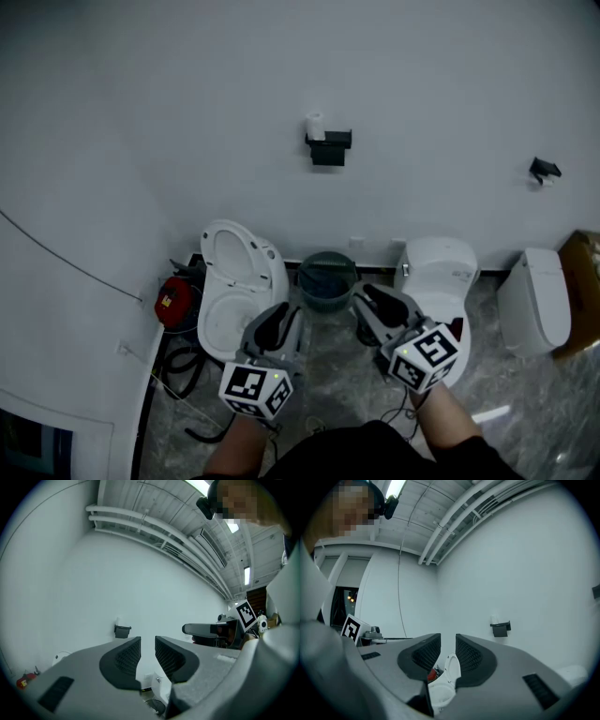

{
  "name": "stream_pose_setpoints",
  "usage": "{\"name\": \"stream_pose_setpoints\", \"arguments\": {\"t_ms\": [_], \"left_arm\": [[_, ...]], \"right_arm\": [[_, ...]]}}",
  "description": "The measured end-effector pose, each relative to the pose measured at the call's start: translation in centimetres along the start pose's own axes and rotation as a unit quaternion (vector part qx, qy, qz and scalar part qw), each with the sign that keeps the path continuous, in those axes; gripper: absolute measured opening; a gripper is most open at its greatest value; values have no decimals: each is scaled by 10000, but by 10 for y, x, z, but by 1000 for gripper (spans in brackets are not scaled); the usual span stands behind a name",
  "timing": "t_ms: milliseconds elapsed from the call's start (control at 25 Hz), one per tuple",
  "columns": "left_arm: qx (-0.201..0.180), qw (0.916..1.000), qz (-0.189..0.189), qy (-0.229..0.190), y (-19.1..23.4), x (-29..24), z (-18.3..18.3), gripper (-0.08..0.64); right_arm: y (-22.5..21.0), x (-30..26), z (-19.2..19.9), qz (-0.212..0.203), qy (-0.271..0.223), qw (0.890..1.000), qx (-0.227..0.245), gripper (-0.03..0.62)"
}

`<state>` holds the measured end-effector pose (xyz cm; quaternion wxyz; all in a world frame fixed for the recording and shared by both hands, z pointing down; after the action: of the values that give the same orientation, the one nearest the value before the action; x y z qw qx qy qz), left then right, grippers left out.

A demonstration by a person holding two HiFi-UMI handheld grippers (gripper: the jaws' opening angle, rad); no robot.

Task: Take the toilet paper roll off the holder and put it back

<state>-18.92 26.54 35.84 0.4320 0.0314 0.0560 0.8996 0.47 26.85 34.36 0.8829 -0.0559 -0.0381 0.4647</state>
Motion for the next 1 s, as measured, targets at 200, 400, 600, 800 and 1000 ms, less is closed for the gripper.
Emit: {"name": "stream_pose_setpoints", "arguments": {"t_ms": [200, 400, 600, 800, 1000], "left_arm": [[109, 9998, 107, 84, 20, -23, 7, 92], [101, 9997, 54, 216, 27, -65, 15, 95], [50, 9997, -96, 220, 25, -129, 13, 101], [-46, 9995, -288, 138, 21, -204, 6, 104], [-86, 9989, -437, 151, 15, -263, 2, 107]], "right_arm": [[-13, -20, 2, 145, 57, 9999, -14, 101], [-54, -40, 5, 133, 96, 9998, -93, 106], [-117, -65, -1, -55, 69, 9998, -165, 110], [-194, -90, -16, -240, -2, 9995, -208, 112], [-254, -108, -27, -406, -21, 9989, -253, 114]]}}
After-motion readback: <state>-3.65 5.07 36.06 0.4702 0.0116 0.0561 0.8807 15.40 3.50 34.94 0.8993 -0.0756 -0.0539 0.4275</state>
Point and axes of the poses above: the fingertips, and each gripper's own axes: x backward along the fingers, y to its left, z out of its underside, the point moved 6 cm from there along x, backward along the fingers
